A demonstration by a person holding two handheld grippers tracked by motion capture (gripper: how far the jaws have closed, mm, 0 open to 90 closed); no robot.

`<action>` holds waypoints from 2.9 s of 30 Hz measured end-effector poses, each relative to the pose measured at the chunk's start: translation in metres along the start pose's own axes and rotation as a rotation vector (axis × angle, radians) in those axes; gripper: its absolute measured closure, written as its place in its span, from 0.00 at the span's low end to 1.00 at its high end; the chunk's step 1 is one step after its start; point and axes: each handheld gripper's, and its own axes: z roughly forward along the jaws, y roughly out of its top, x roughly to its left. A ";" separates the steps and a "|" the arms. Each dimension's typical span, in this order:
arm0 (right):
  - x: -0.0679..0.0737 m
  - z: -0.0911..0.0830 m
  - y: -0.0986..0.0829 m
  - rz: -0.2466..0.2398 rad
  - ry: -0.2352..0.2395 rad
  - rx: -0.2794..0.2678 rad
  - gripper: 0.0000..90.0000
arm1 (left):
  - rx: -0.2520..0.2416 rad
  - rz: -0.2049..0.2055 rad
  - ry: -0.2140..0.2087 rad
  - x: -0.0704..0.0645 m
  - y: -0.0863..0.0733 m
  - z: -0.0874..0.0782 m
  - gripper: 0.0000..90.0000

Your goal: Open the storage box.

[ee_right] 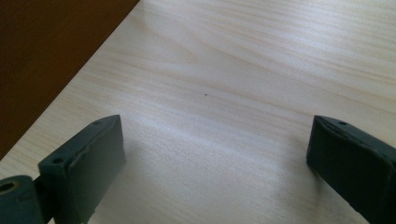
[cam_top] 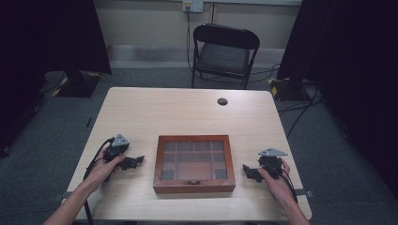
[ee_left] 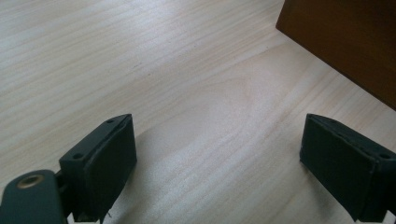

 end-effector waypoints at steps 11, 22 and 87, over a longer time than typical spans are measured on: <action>0.001 -0.006 0.008 -0.018 0.010 0.023 0.19 | -0.002 -0.002 0.002 0.000 0.000 0.000 0.11; 0.002 -0.021 0.019 -0.001 0.030 -0.038 0.25 | -0.004 -0.006 0.001 -0.001 0.000 0.000 0.11; 0.101 -0.064 0.067 -0.170 0.584 -0.102 0.78 | -0.003 -0.008 0.002 -0.001 0.000 0.000 0.11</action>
